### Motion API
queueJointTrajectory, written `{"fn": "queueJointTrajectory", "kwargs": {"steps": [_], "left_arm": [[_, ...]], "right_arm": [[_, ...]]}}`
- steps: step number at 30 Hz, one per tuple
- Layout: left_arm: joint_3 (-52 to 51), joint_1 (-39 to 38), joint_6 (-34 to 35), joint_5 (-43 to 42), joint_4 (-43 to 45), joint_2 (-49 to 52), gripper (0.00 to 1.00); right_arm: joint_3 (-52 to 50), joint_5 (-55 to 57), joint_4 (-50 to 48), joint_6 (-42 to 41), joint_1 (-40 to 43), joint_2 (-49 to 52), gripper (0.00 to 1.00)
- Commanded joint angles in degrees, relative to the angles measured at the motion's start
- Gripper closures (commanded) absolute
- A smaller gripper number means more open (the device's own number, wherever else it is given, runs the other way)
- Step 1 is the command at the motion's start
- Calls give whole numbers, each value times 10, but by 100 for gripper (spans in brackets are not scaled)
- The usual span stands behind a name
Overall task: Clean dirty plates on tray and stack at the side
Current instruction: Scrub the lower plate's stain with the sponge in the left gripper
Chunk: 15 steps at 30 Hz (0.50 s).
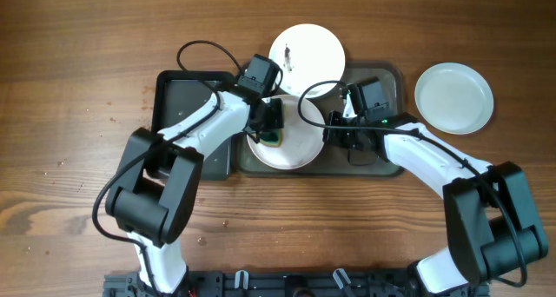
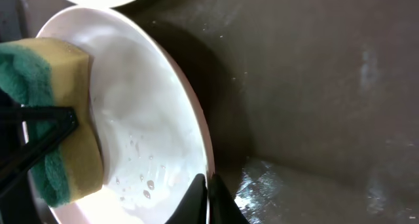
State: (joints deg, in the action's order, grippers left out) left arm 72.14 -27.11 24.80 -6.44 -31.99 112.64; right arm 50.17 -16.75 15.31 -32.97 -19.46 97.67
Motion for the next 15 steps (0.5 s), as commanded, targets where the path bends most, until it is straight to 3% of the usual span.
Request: {"fn": "queueJointTrajectory", "kwargs": {"steps": [1,7,12,15], "left_arm": [[1,-16,12,4,-4,39,96],[1,-32,12,-60,-4,54,96],[1,-39,12,-64,-4,54,96],[1,-39,12,-64,-6,54,96]], "right_arm": [[8,4,-5,-1,-3,5,96],[8,4,-5,-1,-4,5,96],[8,5,-5,-1,-17,5,96],[8,9,-8,-2,-27,9,83]]}}
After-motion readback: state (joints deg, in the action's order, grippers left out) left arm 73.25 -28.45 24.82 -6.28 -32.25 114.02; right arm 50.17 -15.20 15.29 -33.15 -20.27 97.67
